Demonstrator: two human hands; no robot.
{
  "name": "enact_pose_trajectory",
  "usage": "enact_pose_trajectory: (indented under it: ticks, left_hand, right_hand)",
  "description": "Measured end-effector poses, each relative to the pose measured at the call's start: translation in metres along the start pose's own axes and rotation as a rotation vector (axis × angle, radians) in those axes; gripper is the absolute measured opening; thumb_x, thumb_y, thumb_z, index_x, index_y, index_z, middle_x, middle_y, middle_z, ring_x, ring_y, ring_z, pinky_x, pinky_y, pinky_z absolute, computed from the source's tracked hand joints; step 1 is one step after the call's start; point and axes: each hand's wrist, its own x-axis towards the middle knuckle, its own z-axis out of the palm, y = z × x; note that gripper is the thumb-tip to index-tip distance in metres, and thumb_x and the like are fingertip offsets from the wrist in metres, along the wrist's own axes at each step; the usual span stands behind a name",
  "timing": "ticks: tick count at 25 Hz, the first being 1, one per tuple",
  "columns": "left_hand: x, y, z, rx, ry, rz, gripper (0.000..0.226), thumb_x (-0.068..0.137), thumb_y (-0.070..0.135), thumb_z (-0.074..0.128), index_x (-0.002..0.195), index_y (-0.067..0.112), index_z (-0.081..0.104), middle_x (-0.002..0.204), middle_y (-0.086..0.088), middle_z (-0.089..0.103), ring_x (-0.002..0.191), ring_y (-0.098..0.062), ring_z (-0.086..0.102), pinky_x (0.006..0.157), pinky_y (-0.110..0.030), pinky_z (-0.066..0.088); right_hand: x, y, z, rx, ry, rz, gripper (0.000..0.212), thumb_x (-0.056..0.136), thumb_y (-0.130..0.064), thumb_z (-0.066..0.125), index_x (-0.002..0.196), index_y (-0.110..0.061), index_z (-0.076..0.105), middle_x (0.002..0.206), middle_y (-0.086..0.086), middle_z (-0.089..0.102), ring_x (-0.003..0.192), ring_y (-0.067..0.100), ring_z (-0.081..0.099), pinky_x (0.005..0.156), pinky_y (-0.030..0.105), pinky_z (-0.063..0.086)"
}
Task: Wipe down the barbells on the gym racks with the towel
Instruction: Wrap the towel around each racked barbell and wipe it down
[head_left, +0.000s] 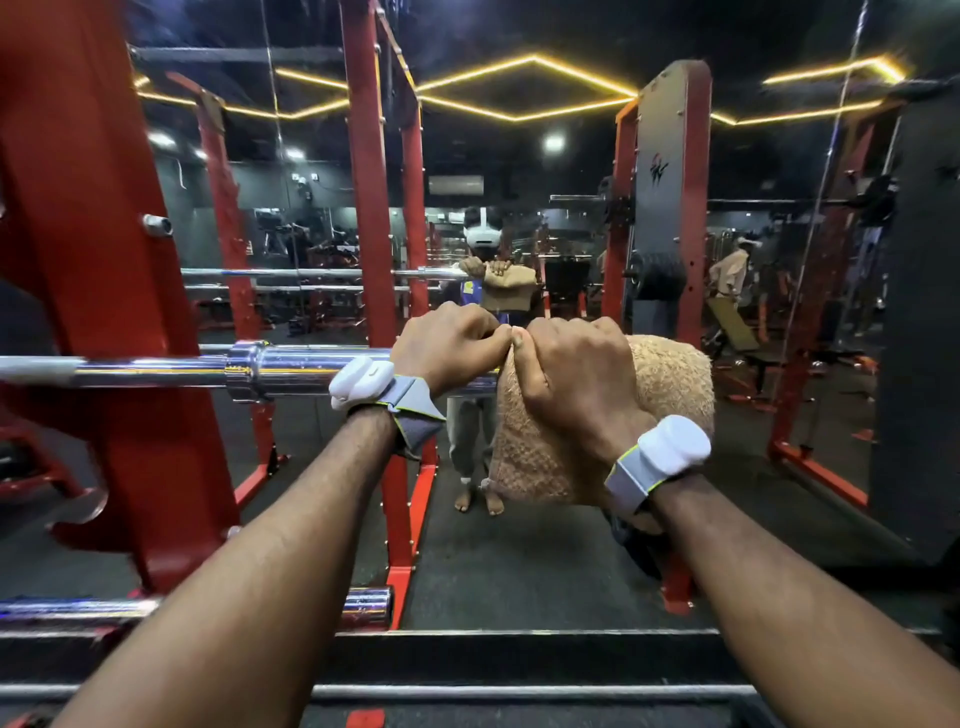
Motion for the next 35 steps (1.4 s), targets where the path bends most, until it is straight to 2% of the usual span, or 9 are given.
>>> enact_pose_trajectory:
  ticks: [6, 11, 17, 19, 22, 25, 29, 31, 35]
  left_hand:
    - [0.0, 0.001, -0.002, -0.007, 0.003, 0.014, 0.044, 0.094, 0.046, 0.044, 0.072, 0.01, 0.056, 0.072, -0.006, 0.061, 0.077, -0.034, 0.057, 0.063, -0.035, 0.039]
    - [-0.003, -0.002, -0.004, -0.064, -0.004, 0.052, 0.047, 0.094, 0.048, 0.044, 0.059, 0.017, 0.042, 0.064, -0.002, 0.052, 0.073, -0.034, 0.053, 0.061, -0.034, 0.036]
    - [-0.003, -0.003, -0.001, -0.06, 0.044, 0.087, 0.045, 0.094, 0.044, 0.044, 0.059, 0.016, 0.041, 0.074, -0.006, 0.06, 0.082, -0.035, 0.059, 0.064, -0.034, 0.037]
    - [-0.003, -0.003, 0.0, -0.052, 0.06, 0.087, 0.042, 0.094, 0.044, 0.044, 0.067, 0.014, 0.05, 0.077, -0.008, 0.064, 0.082, -0.035, 0.06, 0.064, -0.034, 0.038]
    - [-0.004, -0.003, 0.0, -0.042, 0.08, 0.083, 0.043, 0.094, 0.047, 0.043, 0.078, 0.012, 0.062, 0.08, -0.008, 0.067, 0.083, -0.034, 0.061, 0.064, -0.033, 0.036]
    - [-0.006, -0.003, 0.002, -0.017, 0.089, 0.099, 0.044, 0.096, 0.047, 0.041, 0.077, 0.012, 0.062, 0.082, -0.009, 0.067, 0.086, -0.035, 0.062, 0.063, -0.033, 0.034]
    - [-0.002, -0.002, 0.0, -0.004, 0.074, 0.077, 0.04, 0.096, 0.043, 0.041, 0.069, 0.015, 0.05, 0.086, -0.011, 0.068, 0.089, -0.037, 0.061, 0.064, -0.033, 0.033]
    - [-0.004, 0.0, -0.002, -0.013, 0.086, 0.067, 0.039, 0.095, 0.042, 0.042, 0.068, 0.014, 0.049, 0.081, -0.01, 0.067, 0.083, -0.036, 0.06, 0.062, -0.034, 0.035]
    - [-0.01, -0.005, -0.013, -0.207, 0.149, 0.076, 0.041, 0.091, 0.044, 0.044, 0.07, 0.011, 0.054, 0.061, -0.004, 0.055, 0.066, -0.028, 0.055, 0.057, -0.036, 0.043]
  right_hand:
    - [0.025, 0.008, -0.01, 0.164, -0.172, 0.058, 0.052, 0.104, -0.041, 0.028, 0.091, -0.016, 0.073, 0.096, 0.017, 0.072, 0.092, 0.04, 0.066, 0.071, 0.04, 0.037]
    - [-0.006, -0.007, 0.001, 0.007, 0.092, 0.049, 0.037, 0.102, -0.034, 0.035, 0.075, -0.018, 0.057, 0.072, 0.006, 0.064, 0.064, 0.031, 0.058, 0.067, 0.043, 0.038]
    - [0.027, 0.005, -0.011, 0.132, -0.209, 0.099, 0.051, 0.105, -0.041, 0.028, 0.091, -0.018, 0.072, 0.097, 0.016, 0.072, 0.094, 0.04, 0.065, 0.069, 0.04, 0.034]
    - [0.019, 0.001, -0.008, 0.077, -0.139, 0.102, 0.052, 0.105, -0.039, 0.027, 0.086, -0.016, 0.07, 0.09, 0.014, 0.072, 0.087, 0.039, 0.066, 0.068, 0.04, 0.032]
    - [-0.007, -0.01, 0.004, -0.028, 0.137, 0.048, 0.039, 0.104, -0.033, 0.032, 0.081, -0.018, 0.061, 0.077, 0.004, 0.065, 0.07, 0.029, 0.059, 0.07, 0.042, 0.036]
    - [-0.005, -0.005, 0.005, -0.009, 0.109, 0.001, 0.041, 0.103, -0.034, 0.028, 0.081, -0.018, 0.059, 0.077, 0.004, 0.065, 0.069, 0.029, 0.059, 0.071, 0.042, 0.037]
    - [0.023, 0.0, -0.013, 0.099, -0.154, 0.07, 0.051, 0.104, -0.038, 0.026, 0.083, -0.016, 0.067, 0.091, 0.015, 0.072, 0.087, 0.04, 0.065, 0.069, 0.04, 0.031]
    - [0.018, 0.0, -0.01, 0.077, -0.12, 0.086, 0.048, 0.105, -0.035, 0.031, 0.081, -0.015, 0.067, 0.086, 0.016, 0.071, 0.083, 0.039, 0.065, 0.068, 0.041, 0.032]
    - [-0.014, -0.013, 0.005, -0.059, 0.108, 0.046, 0.034, 0.102, -0.033, 0.033, 0.086, -0.019, 0.06, 0.08, 0.004, 0.063, 0.073, 0.028, 0.057, 0.074, 0.043, 0.037]
